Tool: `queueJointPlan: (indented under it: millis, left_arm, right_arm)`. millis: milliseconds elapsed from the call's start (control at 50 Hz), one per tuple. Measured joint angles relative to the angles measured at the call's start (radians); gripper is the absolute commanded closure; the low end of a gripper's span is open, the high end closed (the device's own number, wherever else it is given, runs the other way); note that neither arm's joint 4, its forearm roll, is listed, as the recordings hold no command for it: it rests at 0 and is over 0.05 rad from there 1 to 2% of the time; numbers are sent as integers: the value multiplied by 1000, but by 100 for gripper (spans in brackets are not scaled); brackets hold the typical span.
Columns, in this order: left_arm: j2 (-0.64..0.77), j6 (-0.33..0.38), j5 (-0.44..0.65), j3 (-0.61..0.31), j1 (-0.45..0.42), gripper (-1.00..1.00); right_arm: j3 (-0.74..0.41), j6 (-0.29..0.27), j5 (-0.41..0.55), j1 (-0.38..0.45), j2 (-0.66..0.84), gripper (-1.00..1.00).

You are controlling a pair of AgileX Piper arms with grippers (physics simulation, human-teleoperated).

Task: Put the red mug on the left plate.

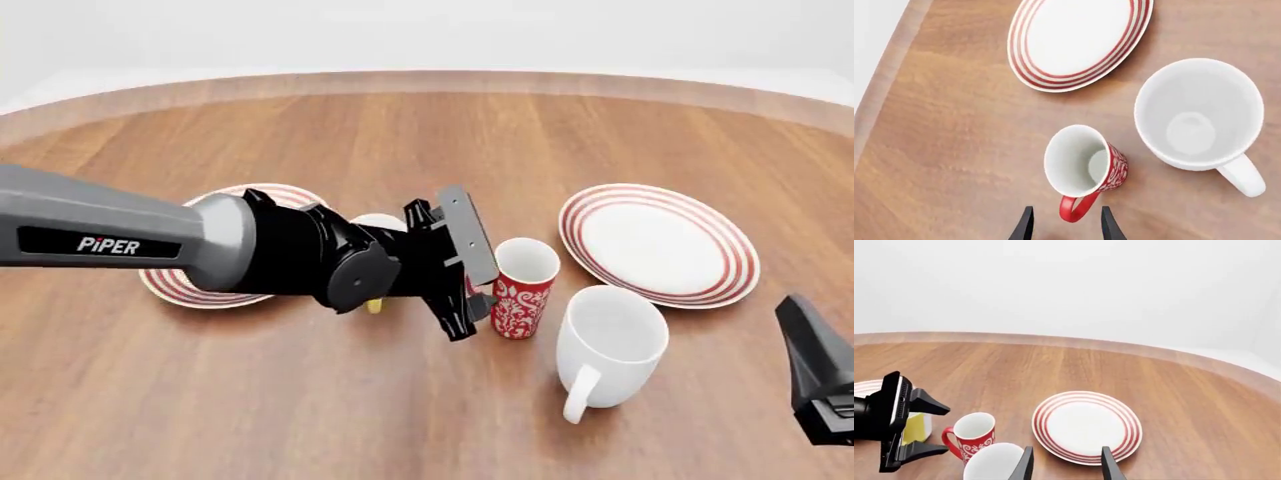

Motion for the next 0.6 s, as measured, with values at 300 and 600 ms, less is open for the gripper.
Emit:
queueJointPlan:
  millis: [300, 600]
  left_arm:
    - [35, 7, 13, -36, 15, -100]
    - [54, 2, 6, -43, 14, -100]
  right_arm:
    - [0, 3, 1, -1, 0, -100]
    - [0, 3, -1, -2, 2, -100]
